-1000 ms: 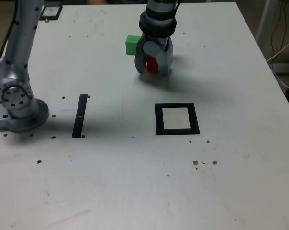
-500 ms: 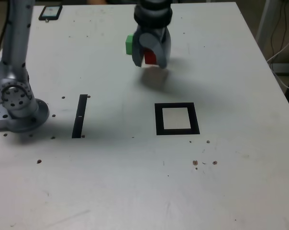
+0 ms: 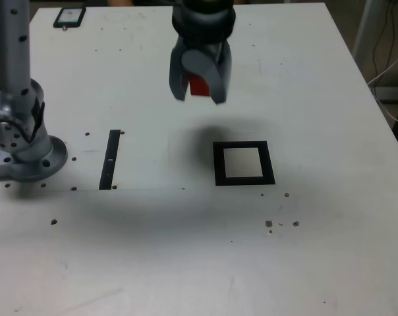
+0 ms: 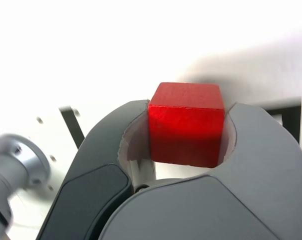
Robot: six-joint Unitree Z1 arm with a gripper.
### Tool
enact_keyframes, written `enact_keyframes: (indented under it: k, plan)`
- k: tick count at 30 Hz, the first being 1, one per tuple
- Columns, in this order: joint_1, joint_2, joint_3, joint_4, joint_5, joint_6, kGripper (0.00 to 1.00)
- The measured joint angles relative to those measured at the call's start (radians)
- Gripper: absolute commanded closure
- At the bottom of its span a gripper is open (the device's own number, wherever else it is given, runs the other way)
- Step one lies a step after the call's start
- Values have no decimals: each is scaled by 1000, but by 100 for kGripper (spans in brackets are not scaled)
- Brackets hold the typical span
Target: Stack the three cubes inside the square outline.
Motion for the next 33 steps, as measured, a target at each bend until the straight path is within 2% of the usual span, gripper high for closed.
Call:
enact_keyframes:
  k: [4,7,11,14,17,23,27,33]
  plan:
    - [-113,34,-20,6,-44,-95,67]
    - [-192,68,-49,30,-59,-167,67]
    - [-259,94,-83,45,-77,-236,67]
    - [-286,118,-115,45,-106,-274,67]
    - [-288,137,-134,44,-119,-289,67]
    - [-250,209,-184,23,-169,-339,67]
    - [-222,210,-177,-14,-183,-353,67]
    - [-180,211,-136,-59,-180,-356,67]
